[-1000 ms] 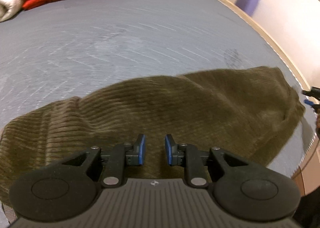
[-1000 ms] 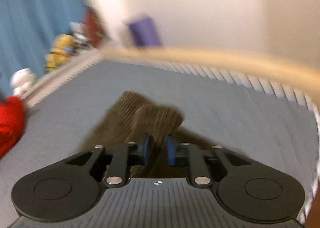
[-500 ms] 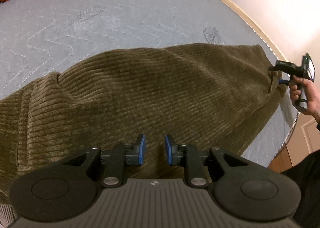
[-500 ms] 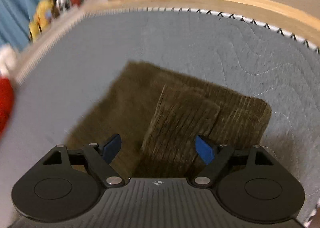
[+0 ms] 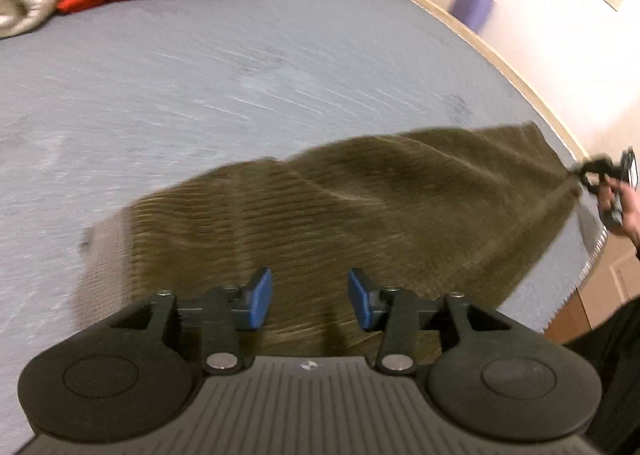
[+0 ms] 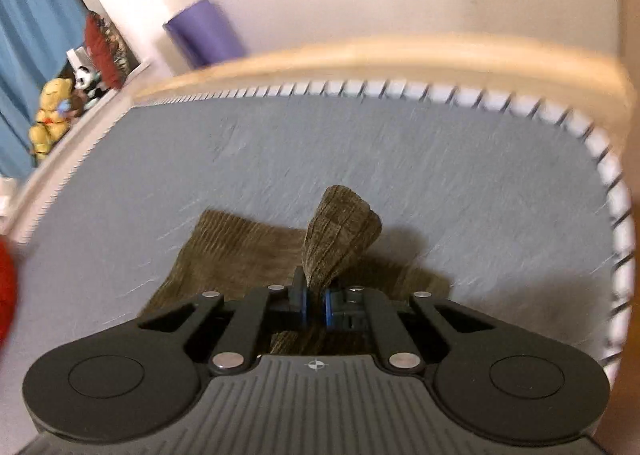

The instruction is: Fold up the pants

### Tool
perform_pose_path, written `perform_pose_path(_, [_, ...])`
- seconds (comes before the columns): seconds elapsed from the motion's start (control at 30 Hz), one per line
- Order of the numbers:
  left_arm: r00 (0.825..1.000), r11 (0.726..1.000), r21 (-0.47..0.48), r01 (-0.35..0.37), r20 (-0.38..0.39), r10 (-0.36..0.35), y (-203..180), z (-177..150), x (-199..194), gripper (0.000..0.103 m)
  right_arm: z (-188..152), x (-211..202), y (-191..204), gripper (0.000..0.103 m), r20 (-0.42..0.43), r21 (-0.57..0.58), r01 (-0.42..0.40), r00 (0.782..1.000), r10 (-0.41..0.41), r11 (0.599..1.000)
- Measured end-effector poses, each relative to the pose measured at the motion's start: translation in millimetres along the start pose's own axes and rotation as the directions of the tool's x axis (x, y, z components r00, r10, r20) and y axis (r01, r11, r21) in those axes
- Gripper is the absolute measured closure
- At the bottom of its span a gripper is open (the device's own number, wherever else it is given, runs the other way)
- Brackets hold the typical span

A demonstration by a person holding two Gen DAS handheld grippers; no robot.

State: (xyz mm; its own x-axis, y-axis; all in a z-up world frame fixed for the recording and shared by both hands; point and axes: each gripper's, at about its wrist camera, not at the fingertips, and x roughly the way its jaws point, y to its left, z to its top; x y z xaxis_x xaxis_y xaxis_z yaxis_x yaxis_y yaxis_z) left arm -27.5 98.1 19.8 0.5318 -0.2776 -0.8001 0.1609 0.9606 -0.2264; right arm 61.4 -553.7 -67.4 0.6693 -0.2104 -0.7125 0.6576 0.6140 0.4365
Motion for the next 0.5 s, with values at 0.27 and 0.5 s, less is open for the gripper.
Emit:
perform_pose_path(0.27, [0.975,0.892,-0.405,-0.199,0.010,0.222,75,-11,-19,0.033,-7,8,4,0.064,-0.030,-0.018,0.064,0.997,-0.065,0.998])
perform_pose_path(0.5, [0.967,0.826,-0.511,-0.238,-0.044,0.252,86,-21,-10,0.033,-13,10,8,0.065,-0.017,-0.026,0.105,0.994,-0.105,0.994])
